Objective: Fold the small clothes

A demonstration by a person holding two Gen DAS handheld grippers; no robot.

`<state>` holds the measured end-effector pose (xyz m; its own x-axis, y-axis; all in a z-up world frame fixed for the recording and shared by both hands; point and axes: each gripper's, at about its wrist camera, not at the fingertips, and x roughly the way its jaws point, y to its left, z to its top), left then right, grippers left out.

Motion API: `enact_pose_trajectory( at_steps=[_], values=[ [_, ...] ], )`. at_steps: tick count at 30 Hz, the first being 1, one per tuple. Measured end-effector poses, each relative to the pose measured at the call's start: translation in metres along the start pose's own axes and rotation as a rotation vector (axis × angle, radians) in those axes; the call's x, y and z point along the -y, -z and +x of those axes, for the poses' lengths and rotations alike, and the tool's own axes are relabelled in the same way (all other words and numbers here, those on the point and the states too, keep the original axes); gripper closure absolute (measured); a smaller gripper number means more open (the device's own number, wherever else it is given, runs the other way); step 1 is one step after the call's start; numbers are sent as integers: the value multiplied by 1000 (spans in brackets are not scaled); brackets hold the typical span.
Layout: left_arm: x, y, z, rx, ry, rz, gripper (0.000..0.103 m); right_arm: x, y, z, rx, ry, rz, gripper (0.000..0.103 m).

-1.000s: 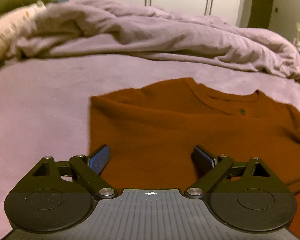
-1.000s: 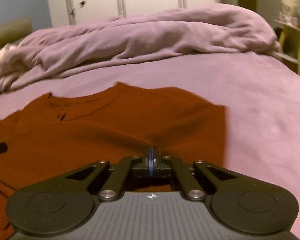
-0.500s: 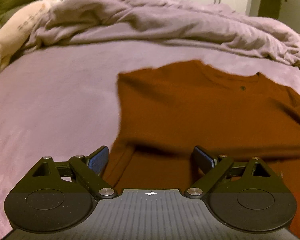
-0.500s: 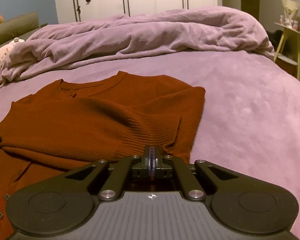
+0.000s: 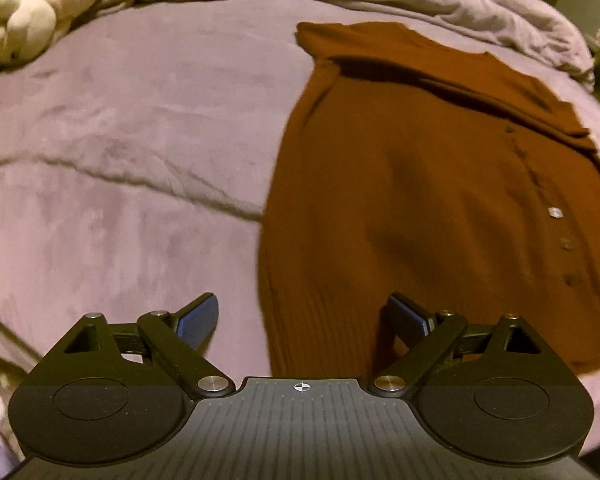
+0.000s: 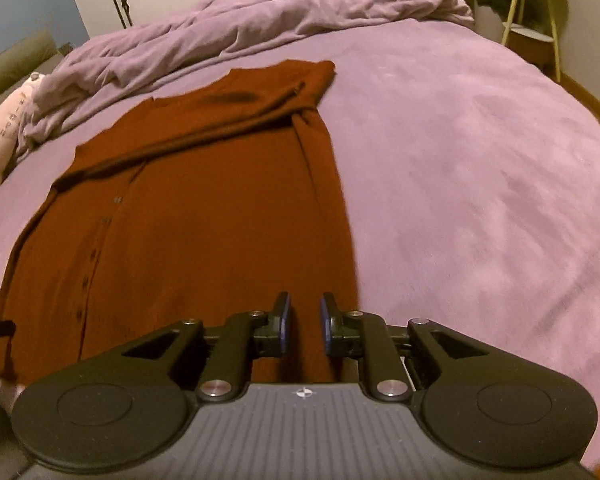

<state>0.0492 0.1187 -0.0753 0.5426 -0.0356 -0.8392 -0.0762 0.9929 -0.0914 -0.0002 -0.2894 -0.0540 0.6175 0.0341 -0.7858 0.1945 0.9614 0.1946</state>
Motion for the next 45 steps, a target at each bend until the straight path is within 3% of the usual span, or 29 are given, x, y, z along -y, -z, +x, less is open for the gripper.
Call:
enact_pose_trajectory(
  at_steps=[7,10,18,21,23,25,27,34,39,42,45],
  values=[
    [-9,8,-7,-34,72,-89,25,8,16,-10,-36,15,27,83],
    [-8,10,-9,-47,91,-78,36,7,18,-16,-30,28,20,71],
    [-12,11,-6,-83,137,-77,53,16,26,-14,-70,20,63,71],
    [-17,6,-5,-101,157,-92,68,16,27,-11,-79,9,66,71],
    [-22,3,-4,-111,173,-108,79,18,26,-9,-86,-11,75,75],
    [-26,2,-2,-123,177,-104,89,21,26,-8,-93,-47,94,89],
    [-26,1,-1,-131,186,-88,91,26,25,-6,-103,-90,140,96],
    [-29,-3,6,-155,216,-82,83,31,24,0,-124,-113,173,96],
    [-29,-5,4,-151,230,-63,93,34,20,4,-147,-140,183,96],
    [-21,-12,-7,-116,222,-15,94,42,12,5,-160,-225,251,97],
    [-16,-29,-27,-33,280,-31,95,46,-3,2,-123,-290,302,98]
  ],
)
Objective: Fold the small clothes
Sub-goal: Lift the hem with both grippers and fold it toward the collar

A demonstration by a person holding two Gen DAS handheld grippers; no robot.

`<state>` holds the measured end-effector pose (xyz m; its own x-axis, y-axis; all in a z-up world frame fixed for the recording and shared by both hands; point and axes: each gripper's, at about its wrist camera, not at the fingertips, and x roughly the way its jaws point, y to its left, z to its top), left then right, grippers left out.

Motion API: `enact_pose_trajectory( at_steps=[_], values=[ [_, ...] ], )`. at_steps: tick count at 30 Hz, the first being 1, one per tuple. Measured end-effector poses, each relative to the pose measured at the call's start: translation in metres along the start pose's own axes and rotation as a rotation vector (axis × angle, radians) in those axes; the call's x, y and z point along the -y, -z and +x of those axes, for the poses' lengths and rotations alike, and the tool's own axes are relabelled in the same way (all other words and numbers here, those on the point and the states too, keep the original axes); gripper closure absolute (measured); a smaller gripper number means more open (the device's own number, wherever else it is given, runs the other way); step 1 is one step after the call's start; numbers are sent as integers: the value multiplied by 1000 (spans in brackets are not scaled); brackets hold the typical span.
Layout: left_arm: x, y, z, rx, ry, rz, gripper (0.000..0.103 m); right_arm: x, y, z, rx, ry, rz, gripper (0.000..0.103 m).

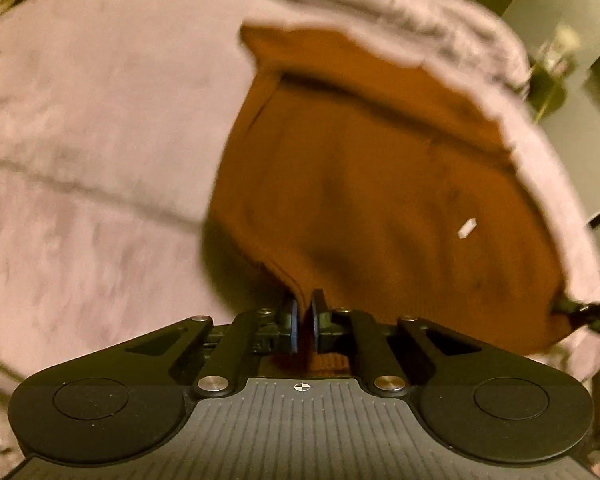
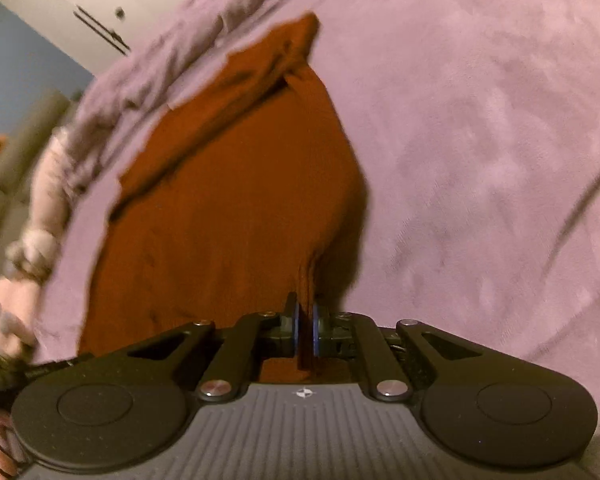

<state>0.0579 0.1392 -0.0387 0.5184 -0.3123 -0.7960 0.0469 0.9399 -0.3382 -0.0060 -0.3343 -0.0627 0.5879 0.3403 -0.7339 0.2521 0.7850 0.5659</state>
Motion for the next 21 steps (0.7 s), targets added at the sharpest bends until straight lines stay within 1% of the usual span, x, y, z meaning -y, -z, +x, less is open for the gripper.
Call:
enact_pose_trajectory(
  at_steps=[3,6,8,10,11,13,15,16,17,18,19,20,21],
  values=[
    [9,-27,-15,100,31,-5,95,-10,-22,-3,51,-54,5,98],
    [13,-59,-15,179,27,-8,95,-26,-48,1,111,-70,-36,98],
    [10,-75,-6,236,-5,-20,95,-36,-66,7,154,-61,-67,98],
    [5,-91,9,294,-82,-35,101,-45,-84,19,197,-33,-104,98],
    [3,-97,17,307,-121,-51,101,-47,-92,24,213,-12,-116,98],
    [-5,-110,40,295,-186,-101,101,-49,-105,42,222,24,-116,98],
    [-14,-116,56,258,-212,-153,101,-53,-113,60,226,72,-137,98],
    [-16,-117,59,247,-201,-153,101,-55,-115,69,227,97,-155,98],
    [-15,-117,60,236,-177,-129,101,-56,-117,76,226,124,-176,98],
    [-13,-114,58,226,-143,-90,98,-56,-119,81,219,144,-193,98],
    [-11,-110,57,211,-123,-46,89,-54,-120,82,215,146,-195,98],
    [-7,-105,55,195,-114,13,83,-51,-122,83,213,143,-190,97],
    [-4,-101,55,177,-115,72,72,-48,-122,81,220,141,-191,97]
  ],
)
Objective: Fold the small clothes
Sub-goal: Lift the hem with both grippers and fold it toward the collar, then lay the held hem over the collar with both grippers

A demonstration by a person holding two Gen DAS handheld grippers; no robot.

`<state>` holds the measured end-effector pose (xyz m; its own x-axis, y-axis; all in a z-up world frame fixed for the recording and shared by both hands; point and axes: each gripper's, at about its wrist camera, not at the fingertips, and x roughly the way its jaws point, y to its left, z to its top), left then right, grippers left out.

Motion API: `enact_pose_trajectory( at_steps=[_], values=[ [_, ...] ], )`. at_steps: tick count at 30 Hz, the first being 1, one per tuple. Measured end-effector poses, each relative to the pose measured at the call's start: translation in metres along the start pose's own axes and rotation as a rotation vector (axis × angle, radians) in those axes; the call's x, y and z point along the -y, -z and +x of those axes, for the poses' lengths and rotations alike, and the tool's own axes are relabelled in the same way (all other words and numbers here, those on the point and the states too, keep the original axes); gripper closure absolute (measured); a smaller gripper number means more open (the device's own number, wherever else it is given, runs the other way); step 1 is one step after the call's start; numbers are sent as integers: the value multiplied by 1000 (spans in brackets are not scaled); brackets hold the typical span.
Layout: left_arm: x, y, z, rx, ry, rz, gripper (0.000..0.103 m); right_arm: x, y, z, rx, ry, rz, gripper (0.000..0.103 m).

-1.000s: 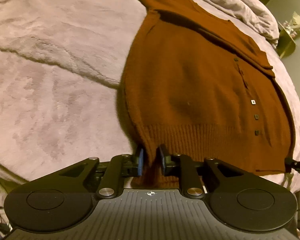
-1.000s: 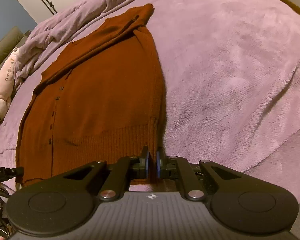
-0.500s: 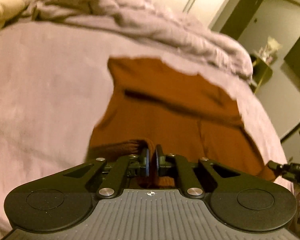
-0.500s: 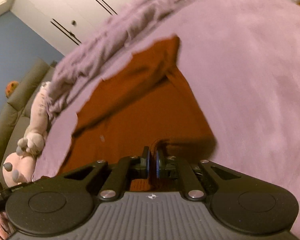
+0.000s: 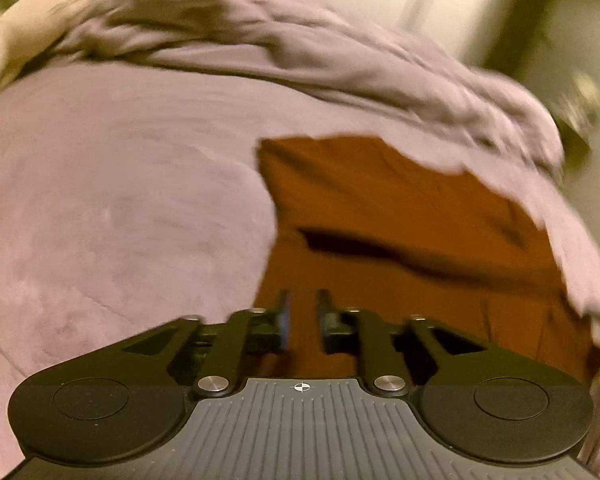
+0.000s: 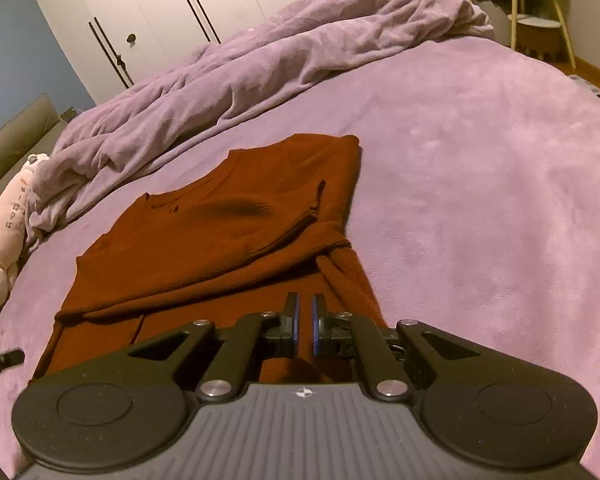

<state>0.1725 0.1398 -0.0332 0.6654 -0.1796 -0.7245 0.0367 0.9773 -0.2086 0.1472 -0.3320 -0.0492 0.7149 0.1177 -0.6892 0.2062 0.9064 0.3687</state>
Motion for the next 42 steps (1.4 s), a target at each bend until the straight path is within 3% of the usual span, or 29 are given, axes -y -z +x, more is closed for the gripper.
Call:
enact_pose_trajectory(
  at_steps=[2,5,7,12,14,16,20,21,23,25,26,27,28,29,30,35,40,42],
  values=[
    [7,10,-2,-30,6,105,65,4,1,-4,27,6,-21,95],
    [9,23,-4,-76,64,158,62,11,6,-17,34,-16,-46,79],
    [10,29,-2,-99,111,169,46,13,11,-25,23,-46,-88,68],
    [22,41,2,-147,139,241,43,1,21,-28,-30,-54,-242,64],
    [24,43,-2,-145,173,239,33,-6,21,-27,-47,-77,-287,62],
    [26,42,0,-155,189,253,20,-14,20,-23,-67,-98,-340,47],
    [26,43,14,-195,151,288,19,-27,19,-4,-132,-117,-423,42],
    [25,43,17,-202,155,274,21,-30,20,2,-148,-110,-440,42],
    [25,42,19,-196,190,244,38,-34,20,13,-175,-101,-468,42],
    [29,42,16,-183,210,257,69,-37,21,17,-188,-112,-490,44],
    [32,43,15,-173,207,268,75,-40,21,17,-189,-122,-510,49],
    [35,43,13,-163,201,279,85,-43,23,17,-188,-128,-537,65],
    [38,44,12,-157,196,283,89,-46,24,18,-193,-129,-559,80],
    [39,44,11,-146,186,280,90,-49,24,19,-202,-131,-573,84],
    [41,43,8,-131,174,273,91,-51,25,19,-204,-132,-581,96],
    [41,20,-17,0,117,204,93,-64,24,3,-125,-122,-636,96],
    [42,-25,-30,144,87,193,93,-68,-12,-18,35,-120,-547,96],
    [41,-47,-22,194,50,176,93,-69,-28,-18,105,-78,-509,96]
  ],
)
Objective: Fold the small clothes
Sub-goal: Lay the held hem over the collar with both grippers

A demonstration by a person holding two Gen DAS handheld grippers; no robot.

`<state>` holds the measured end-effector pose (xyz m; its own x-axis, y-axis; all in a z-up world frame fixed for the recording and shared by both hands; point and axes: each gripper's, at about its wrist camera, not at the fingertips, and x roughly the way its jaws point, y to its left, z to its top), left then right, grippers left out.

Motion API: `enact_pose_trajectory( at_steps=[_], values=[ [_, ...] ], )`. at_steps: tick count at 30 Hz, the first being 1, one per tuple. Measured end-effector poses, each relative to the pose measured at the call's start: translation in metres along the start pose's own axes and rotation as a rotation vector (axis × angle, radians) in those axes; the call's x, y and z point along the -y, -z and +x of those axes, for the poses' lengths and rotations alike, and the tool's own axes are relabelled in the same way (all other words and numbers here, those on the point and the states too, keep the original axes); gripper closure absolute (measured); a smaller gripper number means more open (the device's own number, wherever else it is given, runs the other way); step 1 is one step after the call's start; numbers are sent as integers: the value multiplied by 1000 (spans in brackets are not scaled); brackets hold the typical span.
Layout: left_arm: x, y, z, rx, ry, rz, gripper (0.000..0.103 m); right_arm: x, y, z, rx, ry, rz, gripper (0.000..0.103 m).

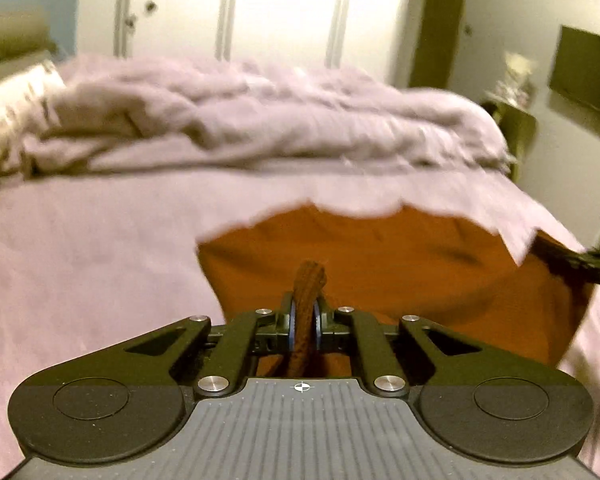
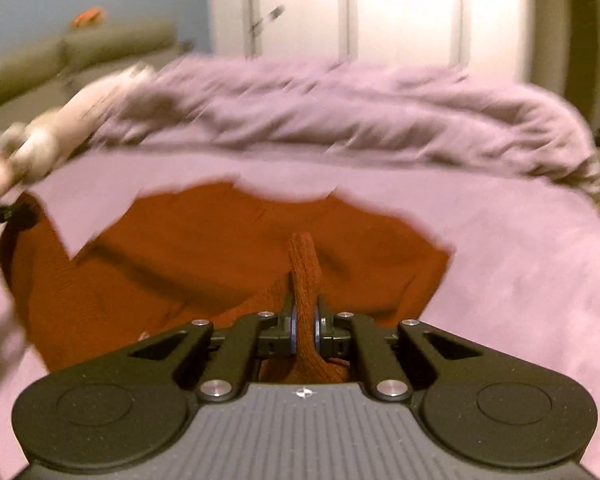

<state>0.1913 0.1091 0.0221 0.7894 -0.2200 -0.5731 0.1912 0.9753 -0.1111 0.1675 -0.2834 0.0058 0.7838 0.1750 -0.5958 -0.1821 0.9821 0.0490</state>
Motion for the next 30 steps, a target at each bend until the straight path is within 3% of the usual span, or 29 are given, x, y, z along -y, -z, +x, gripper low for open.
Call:
enact_pose_trajectory(
  at_steps=[3,5,9,11,12,13,15,17,18,19,23,26,30],
  values=[
    [-5,-18,33,16,-90,-22,93,13,-15,19,34,89,64,96],
    [-12,-20,67,-24,-139,-59,93,21,-19,39,23,135,107,96],
    [-22,-4,112,-152,-107,-126,90,37,-10,82,-87,118,191,96],
    [-26,5,114,-159,-84,-132,71,39,-4,94,-126,112,184,95],
    [-27,9,114,-161,-61,-131,49,38,-3,98,-138,100,171,93],
    [-29,13,112,-161,-35,-133,38,38,-3,99,-145,85,156,92],
    [-33,18,112,-166,12,-145,41,35,-2,102,-155,63,125,88],
    [-32,19,116,-179,-19,-117,61,30,-3,108,-166,63,90,88],
    [-28,20,117,-189,-47,-94,84,28,-1,111,-169,78,68,88],
    [-26,19,118,-199,-75,-78,91,27,-1,114,-175,90,49,92],
    [-23,6,103,-147,-116,-60,94,20,-4,102,-113,120,-2,96],
    [-19,-20,90,-73,-138,-51,94,20,-16,89,-32,143,-7,96],
    [-15,-64,102,10,-201,-53,94,25,-50,92,63,202,9,96]
  ],
)
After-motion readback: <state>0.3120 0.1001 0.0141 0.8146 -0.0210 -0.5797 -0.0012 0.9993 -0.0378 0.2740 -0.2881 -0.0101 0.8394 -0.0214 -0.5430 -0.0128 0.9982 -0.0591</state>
